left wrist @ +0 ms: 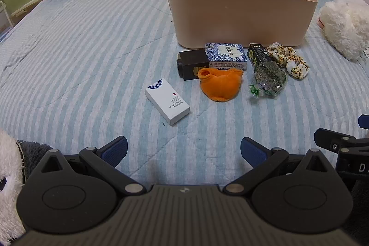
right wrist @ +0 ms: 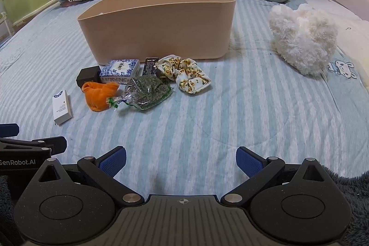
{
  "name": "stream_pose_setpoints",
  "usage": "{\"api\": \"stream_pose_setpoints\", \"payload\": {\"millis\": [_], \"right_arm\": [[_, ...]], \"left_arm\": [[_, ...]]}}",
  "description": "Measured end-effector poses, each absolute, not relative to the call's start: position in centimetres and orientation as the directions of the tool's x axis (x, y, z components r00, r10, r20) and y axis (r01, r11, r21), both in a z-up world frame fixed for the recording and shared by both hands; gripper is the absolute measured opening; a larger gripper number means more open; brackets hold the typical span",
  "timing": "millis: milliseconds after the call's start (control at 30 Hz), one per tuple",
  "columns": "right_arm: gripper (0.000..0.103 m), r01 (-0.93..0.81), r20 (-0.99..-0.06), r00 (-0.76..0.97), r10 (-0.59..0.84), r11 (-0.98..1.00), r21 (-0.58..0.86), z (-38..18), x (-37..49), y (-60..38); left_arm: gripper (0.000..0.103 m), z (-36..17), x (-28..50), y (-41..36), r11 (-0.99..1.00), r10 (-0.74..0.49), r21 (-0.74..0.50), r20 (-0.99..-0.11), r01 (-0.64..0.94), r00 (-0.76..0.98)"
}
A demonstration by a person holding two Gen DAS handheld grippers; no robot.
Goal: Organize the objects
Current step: 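Move both tools toward the white box and floral scrunchie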
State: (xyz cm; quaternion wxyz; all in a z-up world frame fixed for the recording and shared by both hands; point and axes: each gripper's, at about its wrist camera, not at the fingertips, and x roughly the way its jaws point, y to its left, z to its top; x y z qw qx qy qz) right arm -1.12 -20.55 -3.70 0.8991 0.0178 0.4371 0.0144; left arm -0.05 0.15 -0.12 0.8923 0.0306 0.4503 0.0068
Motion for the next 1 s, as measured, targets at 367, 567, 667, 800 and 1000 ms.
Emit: {"api": "stream_pose_setpoints", "payload": {"millis": [367, 567, 667, 800, 1000], "right_arm": [[0.103, -0.009, -0.789, 0.613, 0.034, 0.999, 0.037, -3.7, -1.0, -20.4], [0.103, -0.010, -0.788, 0.614, 0.034, 0.999, 0.036, -3.6, -1.0, -20.4], [0.103, -0.007, -0.787, 0.616, 0.034, 0.999, 0.038, -3.6, -1.0, -20.4], [0.103, -0.002, -0.781, 0.624, 0.038, 0.999, 0.047, -3.0, -0.9, -20.5], [0.103, 0.010, -0.774, 0.633, 0.021, 0.999, 0.036, -2.0, -0.4, -21.1]], "left_arm": [[0.103, 0.0, 0.1, 0.2, 0.999, 0.033, 0.052, -0.806, 0.015, 0.591], [0.103, 0.1, 0.2, 0.1, 0.999, 0.033, 0.050, -0.806, 0.013, 0.591], [0.103, 0.4, 0.2, 0.1, 0.999, 0.029, 0.046, -0.805, 0.015, 0.593], [0.103, 0.7, 0.5, 0.1, 0.999, 0.029, 0.047, -0.805, 0.015, 0.592], [0.103, 1.2, 1.3, 0.5, 0.999, 0.026, 0.039, -0.803, 0.009, 0.595]]}}
